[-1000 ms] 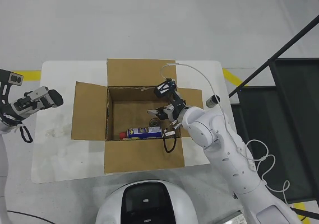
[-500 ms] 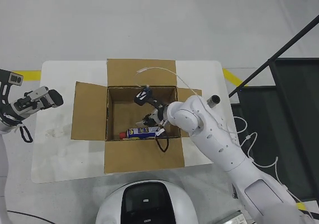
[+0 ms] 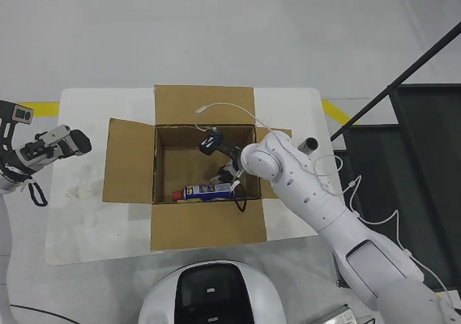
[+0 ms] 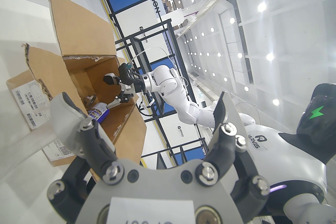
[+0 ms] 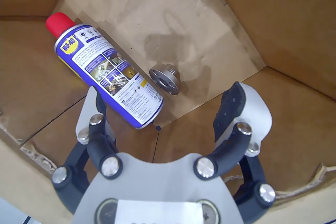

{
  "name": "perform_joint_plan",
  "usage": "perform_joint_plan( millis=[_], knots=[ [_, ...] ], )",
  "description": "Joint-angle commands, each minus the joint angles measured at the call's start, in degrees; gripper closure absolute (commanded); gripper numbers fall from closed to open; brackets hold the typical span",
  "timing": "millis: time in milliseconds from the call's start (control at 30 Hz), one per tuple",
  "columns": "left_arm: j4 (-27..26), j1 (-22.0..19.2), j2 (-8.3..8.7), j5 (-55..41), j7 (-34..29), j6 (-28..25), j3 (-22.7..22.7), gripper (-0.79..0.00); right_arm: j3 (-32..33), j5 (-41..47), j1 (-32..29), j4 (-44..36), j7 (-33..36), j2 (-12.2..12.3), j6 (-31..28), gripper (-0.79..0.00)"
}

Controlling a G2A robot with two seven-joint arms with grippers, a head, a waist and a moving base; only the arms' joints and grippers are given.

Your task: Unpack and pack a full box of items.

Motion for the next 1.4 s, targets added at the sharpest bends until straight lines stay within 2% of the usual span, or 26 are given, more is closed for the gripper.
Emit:
perform_joint_plan(
  millis=[0,433,700,733,767,900,1100,1367],
  knots=[
    [0.0,0.0,0.00,0.0,0.0,0.0,0.0,-0.785,0.0,0.0,0.0,-0.1,0.0,0.0,0.0,-0.785],
    [0.0,0.0,0.00,0.0,0.0,0.0,0.0,-0.785,-0.7,-2.0,0.1,1.1,-1.6,0.0,-0.4,-0.785],
    [0.0,0.0,0.00,0.0,0.0,0.0,0.0,-0.785,-1.4,-1.0,3.3,8.2,-3.5,-0.6,-3.4,-0.785],
    [0.0,0.0,0.00,0.0,0.0,0.0,0.0,-0.785,-1.6,-0.6,3.6,9.0,-3.7,-0.8,-3.9,-0.665],
    [0.0,0.0,0.00,0.0,0.0,0.0,0.0,-0.785,-1.8,-0.3,4.0,10.0,-3.8,-0.9,-4.3,-0.588],
    [0.0,0.0,0.00,0.0,0.0,0.0,0.0,-0.785,-3.5,0.4,5.2,13.6,-3.9,-1.6,-5.9,-0.619],
    [0.0,0.0,0.00,0.0,0.0,0.0,0.0,-0.785,-5.3,0.8,7.1,18.0,-5.6,-2.7,-6.0,-0.508],
    [0.0,0.0,0.00,0.0,0.0,0.0,0.0,-0.785,-7.8,-0.3,8.5,20.3,-5.7,-3.9,-5.7,-0.483]
  ],
)
